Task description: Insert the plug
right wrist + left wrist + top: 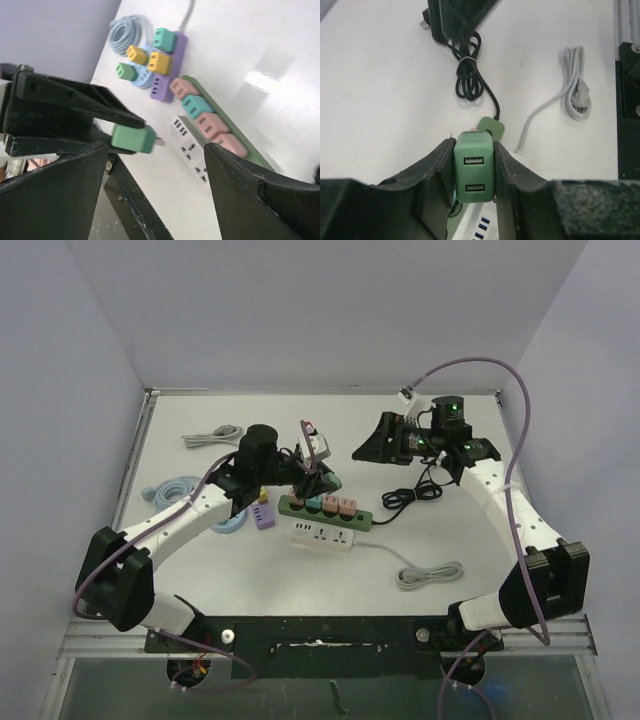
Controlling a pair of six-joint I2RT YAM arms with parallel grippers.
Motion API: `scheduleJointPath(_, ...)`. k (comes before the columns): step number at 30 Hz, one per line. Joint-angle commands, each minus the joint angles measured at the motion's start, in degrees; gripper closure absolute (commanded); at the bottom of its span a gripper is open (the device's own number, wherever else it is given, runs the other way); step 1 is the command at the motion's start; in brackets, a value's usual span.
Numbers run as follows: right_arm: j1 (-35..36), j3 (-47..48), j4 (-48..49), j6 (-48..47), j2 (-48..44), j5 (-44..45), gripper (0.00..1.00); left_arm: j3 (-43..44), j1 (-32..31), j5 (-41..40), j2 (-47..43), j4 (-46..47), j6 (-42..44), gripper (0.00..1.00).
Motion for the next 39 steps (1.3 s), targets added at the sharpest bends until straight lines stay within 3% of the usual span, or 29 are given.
scheduleJointPath(1,-4.58,-6.23,3.64,2.87,-8.63,7.17,0.20,-1.04,-1.07,2.85,-5.07,-10.68,6.34,0.89)
scheduleJointPath(12,-7.18,-16.12,5.61,7.03,-11.68,12.10,0.22,4.23,-5.84,4.86,4.81,-34.23,30.52,0.89)
scheduleJointPath(20,-8.66,-17.93,5.03,6.57,-12.68,13.43,0.22,5.26,-6.46,0.31,9.97,-35.17,37.74,0.89)
scheduleJointPath(39,-10.00,-17.97,4.41,5.33,-10.47,13.34,0.22,2.66,-6.46,-3.20,11.82,-32.16,41.56,0.90)
